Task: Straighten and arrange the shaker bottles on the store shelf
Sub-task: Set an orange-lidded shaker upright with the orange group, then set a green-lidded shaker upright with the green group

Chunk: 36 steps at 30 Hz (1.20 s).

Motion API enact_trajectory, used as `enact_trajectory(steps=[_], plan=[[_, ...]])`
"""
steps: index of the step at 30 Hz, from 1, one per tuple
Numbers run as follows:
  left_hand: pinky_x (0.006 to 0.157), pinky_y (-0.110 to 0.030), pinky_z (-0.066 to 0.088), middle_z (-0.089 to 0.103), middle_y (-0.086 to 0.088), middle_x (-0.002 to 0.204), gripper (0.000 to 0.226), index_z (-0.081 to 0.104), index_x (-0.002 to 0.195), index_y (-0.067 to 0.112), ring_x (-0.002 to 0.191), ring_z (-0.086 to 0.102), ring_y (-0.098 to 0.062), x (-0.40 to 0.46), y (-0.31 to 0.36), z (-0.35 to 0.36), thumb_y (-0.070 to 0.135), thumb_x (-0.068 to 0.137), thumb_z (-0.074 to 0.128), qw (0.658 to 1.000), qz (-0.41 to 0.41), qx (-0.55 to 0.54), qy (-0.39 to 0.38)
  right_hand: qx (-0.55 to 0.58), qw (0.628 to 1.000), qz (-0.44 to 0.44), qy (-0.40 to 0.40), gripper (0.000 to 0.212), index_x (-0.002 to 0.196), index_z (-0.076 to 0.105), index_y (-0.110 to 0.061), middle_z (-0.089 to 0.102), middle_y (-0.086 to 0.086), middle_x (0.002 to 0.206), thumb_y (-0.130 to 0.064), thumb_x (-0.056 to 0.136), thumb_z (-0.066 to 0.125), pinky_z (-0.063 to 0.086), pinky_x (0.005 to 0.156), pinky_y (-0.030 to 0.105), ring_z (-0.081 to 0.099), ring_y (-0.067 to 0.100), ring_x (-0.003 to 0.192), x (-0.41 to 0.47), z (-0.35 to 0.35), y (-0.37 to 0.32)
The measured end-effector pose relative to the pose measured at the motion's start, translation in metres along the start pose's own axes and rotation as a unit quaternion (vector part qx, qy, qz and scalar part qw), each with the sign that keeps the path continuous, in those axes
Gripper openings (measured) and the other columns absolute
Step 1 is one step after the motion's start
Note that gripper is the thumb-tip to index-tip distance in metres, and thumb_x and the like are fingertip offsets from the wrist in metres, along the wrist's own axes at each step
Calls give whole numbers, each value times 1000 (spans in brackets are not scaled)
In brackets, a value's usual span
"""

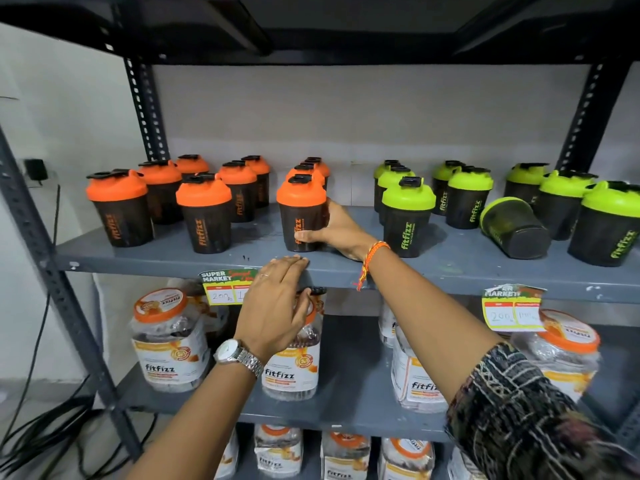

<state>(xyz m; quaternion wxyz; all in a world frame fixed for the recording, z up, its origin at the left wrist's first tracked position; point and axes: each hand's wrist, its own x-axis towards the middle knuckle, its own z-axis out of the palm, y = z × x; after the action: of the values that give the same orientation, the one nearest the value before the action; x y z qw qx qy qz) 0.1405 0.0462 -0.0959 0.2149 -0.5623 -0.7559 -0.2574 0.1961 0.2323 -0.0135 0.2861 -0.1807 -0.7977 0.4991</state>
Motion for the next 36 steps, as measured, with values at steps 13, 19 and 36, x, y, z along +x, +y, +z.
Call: enact_trajectory(steps=[13,19,36], plan=[[120,-40,27,58,-12,140,50,53,137,8,132,50,-29,-5,20,19,32,93,53,997,-32,-1,74,-201,958,-118,166,75,146,41,-16,64,9,129,-23,82,80,53,103,36,61,23,120,-106,-41,-37],[119,-40,30,59,-9,139,50,56,135,10,130,53,-29,10,75,36,36,92,52,996,22,-9,83,-327,843,-34,425,51,114,60,-8,73,11,97,-41,81,78,54,88,47,68,36,99,-148,-152,-21],[119,-42,31,58,-9,142,55,52,140,13,129,54,-29,25,120,62,44,96,43,997,40,45,52,-327,859,202,338,70,125,63,1,64,23,132,-56,84,67,50,94,41,59,43,122,-156,-239,14]])
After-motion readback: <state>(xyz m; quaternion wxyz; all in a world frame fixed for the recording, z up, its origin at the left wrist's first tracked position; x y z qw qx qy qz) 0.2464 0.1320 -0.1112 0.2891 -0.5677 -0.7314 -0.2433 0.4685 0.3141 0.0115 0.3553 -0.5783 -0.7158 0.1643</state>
